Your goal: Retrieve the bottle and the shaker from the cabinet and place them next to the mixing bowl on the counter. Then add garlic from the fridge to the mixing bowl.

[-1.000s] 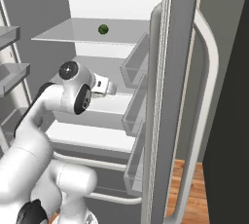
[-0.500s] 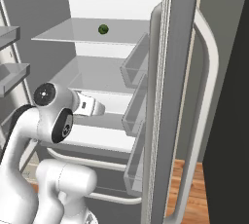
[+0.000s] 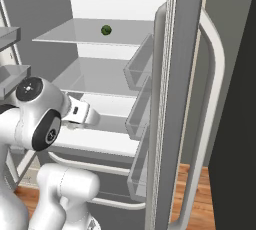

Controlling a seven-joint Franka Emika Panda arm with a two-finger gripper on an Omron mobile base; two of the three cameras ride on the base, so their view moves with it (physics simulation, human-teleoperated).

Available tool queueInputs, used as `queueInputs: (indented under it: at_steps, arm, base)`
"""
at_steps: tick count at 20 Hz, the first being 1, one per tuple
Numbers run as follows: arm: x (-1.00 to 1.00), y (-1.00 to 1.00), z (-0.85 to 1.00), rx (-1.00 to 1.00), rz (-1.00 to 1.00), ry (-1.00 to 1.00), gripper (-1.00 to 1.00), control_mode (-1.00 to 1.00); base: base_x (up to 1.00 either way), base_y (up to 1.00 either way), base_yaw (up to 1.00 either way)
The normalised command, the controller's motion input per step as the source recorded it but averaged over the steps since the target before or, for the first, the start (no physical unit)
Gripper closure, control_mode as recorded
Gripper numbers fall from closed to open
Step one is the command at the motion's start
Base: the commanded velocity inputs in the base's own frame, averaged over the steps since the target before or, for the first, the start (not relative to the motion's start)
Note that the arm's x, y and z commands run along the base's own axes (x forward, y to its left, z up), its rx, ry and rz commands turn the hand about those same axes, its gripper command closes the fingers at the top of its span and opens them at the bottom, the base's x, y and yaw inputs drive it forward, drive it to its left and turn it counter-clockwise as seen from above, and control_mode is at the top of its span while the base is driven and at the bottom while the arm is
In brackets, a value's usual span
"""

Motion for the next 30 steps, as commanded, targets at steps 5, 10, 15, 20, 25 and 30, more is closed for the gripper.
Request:
queueInputs:
  at_steps: [5, 10, 15, 20, 25, 30]
  arm:
    - [-0.09, 0.0, -0.3, 0.0, 0.0, 0.02, 1.0, -1.0]
    - [-0.07, 0.0, -0.11, 0.0, 0.0, 0.01, 1.0, -1.0]
    - [-0.18, 0.02, -0.12, 0.0, 0.0, 0.02, 1.0, -1.0]
    - [0.0, 0.0, 0.0, 0.0, 0.0, 0.0, 1.0, 1.0]
    - [0.0, 0.0, 0.0, 0.0, 0.0, 0.0, 1.0, 1.0]
    - [0.0, 0.0, 0.0, 0.0, 0.0, 0.0, 1.0, 1.0]
  base:
    - [0.0, 0.0, 0.0]
    - [0.0, 0.0, 0.0]
    - [0.0, 0.0, 0.0]
    - [-0.4, 0.12, 0.0]
    - [-0.57, 0.47, 0.0]
    - [-0.48, 0.92, -0.04]
